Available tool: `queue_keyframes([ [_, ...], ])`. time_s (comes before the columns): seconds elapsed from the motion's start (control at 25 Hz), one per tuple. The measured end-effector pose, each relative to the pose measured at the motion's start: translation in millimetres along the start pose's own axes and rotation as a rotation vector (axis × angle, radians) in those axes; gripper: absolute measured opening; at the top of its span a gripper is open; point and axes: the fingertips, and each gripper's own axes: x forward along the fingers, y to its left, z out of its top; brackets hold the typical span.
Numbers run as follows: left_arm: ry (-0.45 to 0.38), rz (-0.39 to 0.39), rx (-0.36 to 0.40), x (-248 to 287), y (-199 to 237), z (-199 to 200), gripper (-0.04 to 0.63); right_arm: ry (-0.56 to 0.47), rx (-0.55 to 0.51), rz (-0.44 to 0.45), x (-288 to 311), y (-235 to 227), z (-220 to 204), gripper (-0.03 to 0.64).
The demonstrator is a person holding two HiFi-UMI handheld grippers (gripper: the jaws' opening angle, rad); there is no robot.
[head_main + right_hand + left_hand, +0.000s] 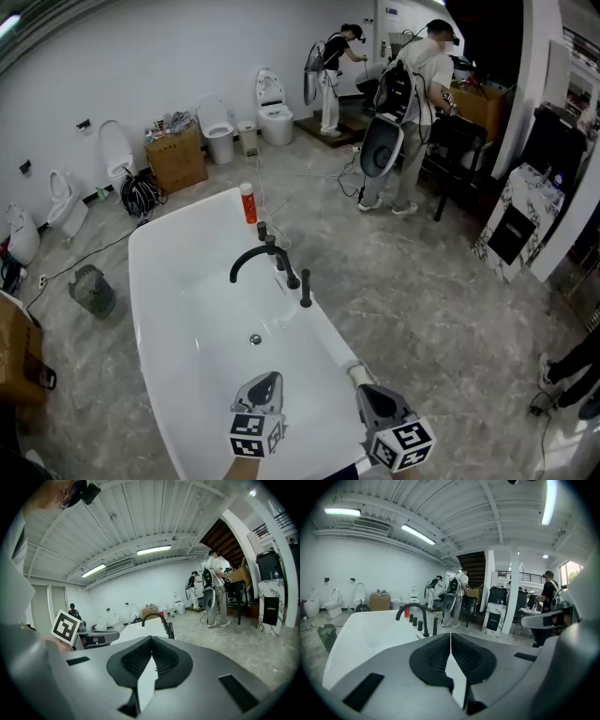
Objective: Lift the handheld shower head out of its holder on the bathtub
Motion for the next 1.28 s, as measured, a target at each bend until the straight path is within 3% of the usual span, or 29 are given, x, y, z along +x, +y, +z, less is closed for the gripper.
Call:
queue_keyframes([
  [0.32,0.032,0.023,-0.019,108,13,0,0.026,0.039,0.018,0.032,71,-73,-2,0.006],
  [0.64,0.049,0.046,-0.018,210,3,-7,0.101,0.065,0.039,0.055,111,-143,-12,0.006],
  [0.96,0.078,0.050,-0.003,262,2,-21,0.133,0.093,0.064,0.072,132,-166,-29,0.007],
  [1.28,0.100,0.101,-0.024,328,34,-60,0.143,0.112,0.052,0.096,171,-191,-60,0.007],
])
